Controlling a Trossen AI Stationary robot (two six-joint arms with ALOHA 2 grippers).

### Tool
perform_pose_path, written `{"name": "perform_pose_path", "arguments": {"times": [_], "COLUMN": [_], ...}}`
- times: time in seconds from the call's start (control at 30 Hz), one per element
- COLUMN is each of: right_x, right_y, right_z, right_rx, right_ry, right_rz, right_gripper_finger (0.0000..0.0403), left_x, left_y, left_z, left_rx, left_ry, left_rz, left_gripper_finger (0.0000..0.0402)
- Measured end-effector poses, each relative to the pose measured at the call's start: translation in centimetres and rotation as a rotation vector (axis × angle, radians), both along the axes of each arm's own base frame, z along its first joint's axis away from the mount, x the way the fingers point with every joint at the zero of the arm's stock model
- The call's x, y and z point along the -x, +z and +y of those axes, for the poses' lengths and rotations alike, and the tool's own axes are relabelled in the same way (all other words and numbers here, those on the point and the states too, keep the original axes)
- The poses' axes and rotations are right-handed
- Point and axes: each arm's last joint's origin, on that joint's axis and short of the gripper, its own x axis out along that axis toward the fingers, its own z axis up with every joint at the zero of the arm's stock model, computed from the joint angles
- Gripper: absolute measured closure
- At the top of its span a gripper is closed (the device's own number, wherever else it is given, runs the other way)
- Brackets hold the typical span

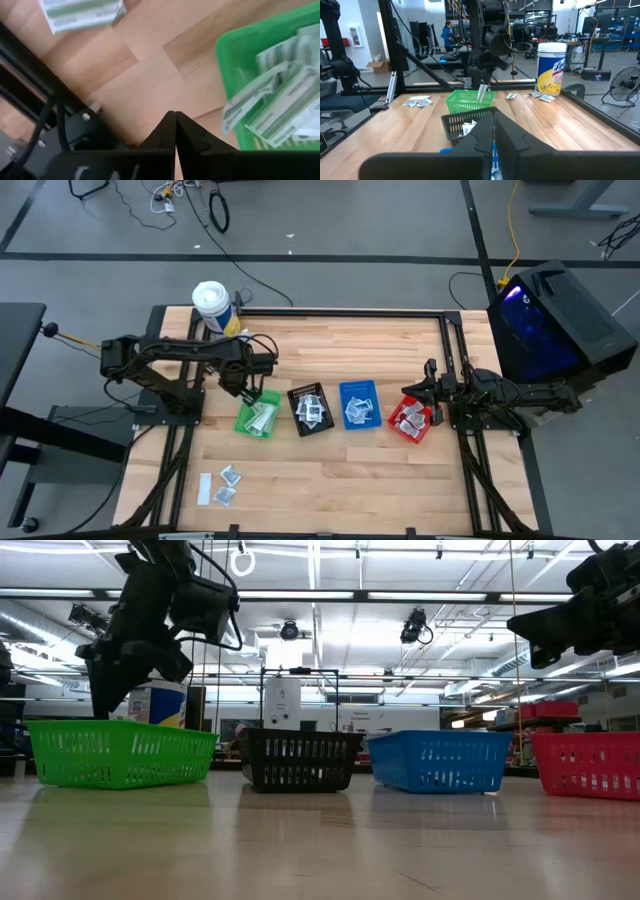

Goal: Pick & Place First Aid Supplies
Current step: Put the bandage into the green basket

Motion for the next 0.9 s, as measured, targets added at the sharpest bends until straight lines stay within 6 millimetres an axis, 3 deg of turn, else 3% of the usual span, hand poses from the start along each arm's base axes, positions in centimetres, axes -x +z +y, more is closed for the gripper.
{"name": "perform_pose_path", "arguments": {"times": [0.9], "right_x": [0.0], "right_y": [0.0], "right_z": [0.0], "right_rx": [0.0], "right_ry": [0.0], "right_rz": [0.0], "right_gripper_finger": [0.038], "left_x": [-0.63], "left_y": [-0.48], "left_z": [-0.57], "left_rx": [0.091], "left_ry": [-0.01], "left_rz": [-0.089], "left_gripper_finger": [0.0395]}}
